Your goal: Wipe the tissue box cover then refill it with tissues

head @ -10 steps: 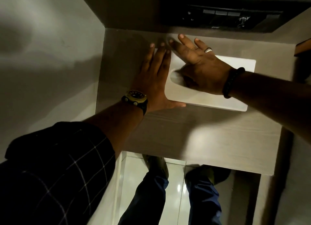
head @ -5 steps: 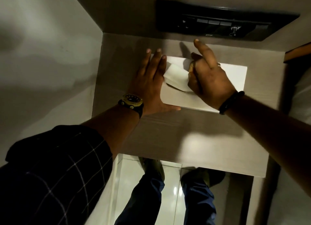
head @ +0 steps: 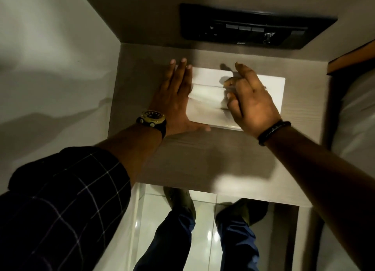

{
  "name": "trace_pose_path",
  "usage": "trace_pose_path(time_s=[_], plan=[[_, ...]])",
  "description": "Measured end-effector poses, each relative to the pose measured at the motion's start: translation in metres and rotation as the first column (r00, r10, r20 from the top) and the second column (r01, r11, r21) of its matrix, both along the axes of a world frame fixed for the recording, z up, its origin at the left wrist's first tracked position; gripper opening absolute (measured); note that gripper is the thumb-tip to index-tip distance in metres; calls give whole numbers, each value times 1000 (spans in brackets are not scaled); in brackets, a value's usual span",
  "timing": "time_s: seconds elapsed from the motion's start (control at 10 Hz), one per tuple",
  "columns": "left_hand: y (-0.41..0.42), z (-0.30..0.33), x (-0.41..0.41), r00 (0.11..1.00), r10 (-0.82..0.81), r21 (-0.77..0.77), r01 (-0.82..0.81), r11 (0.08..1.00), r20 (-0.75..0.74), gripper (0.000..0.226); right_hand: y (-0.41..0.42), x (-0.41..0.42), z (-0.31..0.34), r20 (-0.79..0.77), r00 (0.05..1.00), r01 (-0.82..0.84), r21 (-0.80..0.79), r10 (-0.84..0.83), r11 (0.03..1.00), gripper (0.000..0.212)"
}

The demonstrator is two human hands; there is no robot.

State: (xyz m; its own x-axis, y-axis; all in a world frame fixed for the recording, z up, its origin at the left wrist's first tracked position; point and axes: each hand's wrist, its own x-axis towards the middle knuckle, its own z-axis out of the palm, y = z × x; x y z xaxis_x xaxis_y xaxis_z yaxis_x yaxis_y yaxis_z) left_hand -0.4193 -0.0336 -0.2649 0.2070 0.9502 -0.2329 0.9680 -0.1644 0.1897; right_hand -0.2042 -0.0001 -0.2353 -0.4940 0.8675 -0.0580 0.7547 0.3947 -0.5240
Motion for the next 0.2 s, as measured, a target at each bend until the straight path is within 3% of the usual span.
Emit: trace_pose_path(time_s=[0.2], plan=[[-11,23,-2,995,91,-119,-94,988,-26,152,-21,20,19,143,978,157,-37,-151,987,53]])
